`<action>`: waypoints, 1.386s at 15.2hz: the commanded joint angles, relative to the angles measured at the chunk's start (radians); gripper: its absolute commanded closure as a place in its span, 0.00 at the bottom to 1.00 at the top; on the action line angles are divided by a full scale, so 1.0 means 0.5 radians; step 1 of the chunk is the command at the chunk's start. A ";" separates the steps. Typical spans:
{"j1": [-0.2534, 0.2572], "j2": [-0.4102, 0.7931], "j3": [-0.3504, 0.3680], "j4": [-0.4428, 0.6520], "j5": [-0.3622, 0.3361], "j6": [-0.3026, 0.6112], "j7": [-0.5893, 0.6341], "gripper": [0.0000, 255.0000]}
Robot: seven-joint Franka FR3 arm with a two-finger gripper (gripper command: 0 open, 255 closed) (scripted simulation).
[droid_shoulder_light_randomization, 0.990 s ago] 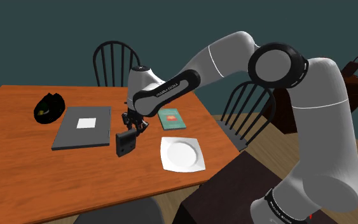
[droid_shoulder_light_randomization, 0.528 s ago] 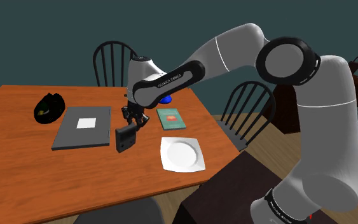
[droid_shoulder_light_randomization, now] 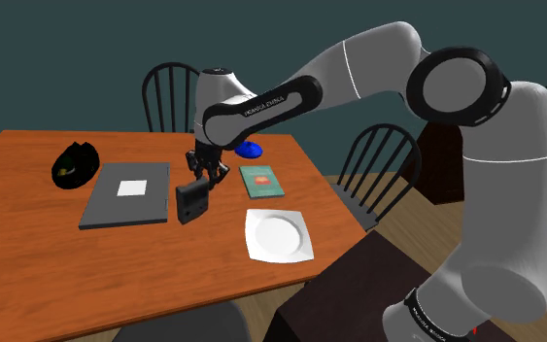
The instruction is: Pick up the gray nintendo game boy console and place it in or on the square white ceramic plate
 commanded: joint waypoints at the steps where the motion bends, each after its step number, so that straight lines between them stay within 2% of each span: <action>1: -0.005 -0.019 0.005 0.005 0.008 -0.023 -0.006 1.00; 6: -0.204 -0.350 0.039 -0.453 0.111 0.119 -0.170 1.00; 12: -0.422 -0.723 0.052 -0.905 0.286 0.224 -0.449 1.00; 21: -0.651 -1.240 -0.063 -1.423 0.570 0.248 -0.980 1.00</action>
